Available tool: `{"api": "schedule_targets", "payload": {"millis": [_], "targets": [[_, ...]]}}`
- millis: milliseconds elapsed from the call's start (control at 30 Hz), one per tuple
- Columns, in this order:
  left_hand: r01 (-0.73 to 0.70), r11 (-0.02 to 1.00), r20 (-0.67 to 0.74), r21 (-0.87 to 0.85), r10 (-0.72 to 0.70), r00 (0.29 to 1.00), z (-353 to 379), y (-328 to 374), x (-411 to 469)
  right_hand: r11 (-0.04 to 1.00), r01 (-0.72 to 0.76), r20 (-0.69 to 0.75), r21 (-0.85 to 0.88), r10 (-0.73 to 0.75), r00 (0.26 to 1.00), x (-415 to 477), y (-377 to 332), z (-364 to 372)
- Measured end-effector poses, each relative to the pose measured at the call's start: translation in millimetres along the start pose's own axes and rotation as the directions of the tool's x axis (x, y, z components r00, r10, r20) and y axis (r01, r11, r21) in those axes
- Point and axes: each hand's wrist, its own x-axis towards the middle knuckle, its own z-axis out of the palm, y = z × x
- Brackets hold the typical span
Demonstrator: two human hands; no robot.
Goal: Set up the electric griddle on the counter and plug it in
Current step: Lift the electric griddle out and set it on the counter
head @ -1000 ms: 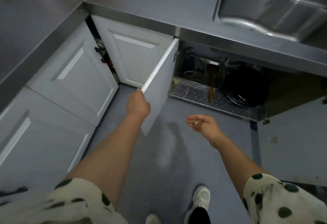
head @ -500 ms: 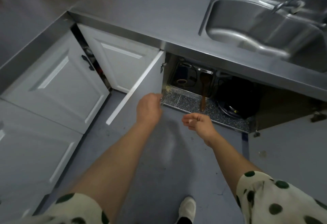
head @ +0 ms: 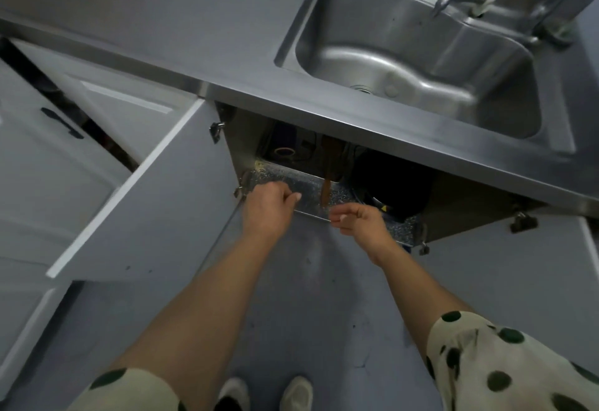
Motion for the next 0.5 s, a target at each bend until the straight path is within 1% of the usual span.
{"api": "schedule_targets", "payload": {"millis": [333,433,500], "targets": [[-0.069,0.997,0.187,0.033,0.061,0.981,92.6,37.4,44.3,0.985,-0.064,-0.153,0.162,0.089,0.984,53.3,56.6,-73.7],[-0.119,0.992,0.212,0.046,0.107,0.971,132.7,45.5,62.1,0.976,-0.046,-0.214,0.213,0.093,0.972,81.1,85.9,-94.7],[-0.119,0.992,0.230,0.042,0.107,0.967,151.6,45.8,70.6,0.970,-0.039,-0.238,0.240,0.098,0.966,93.2,99.1,-104.2]]}}
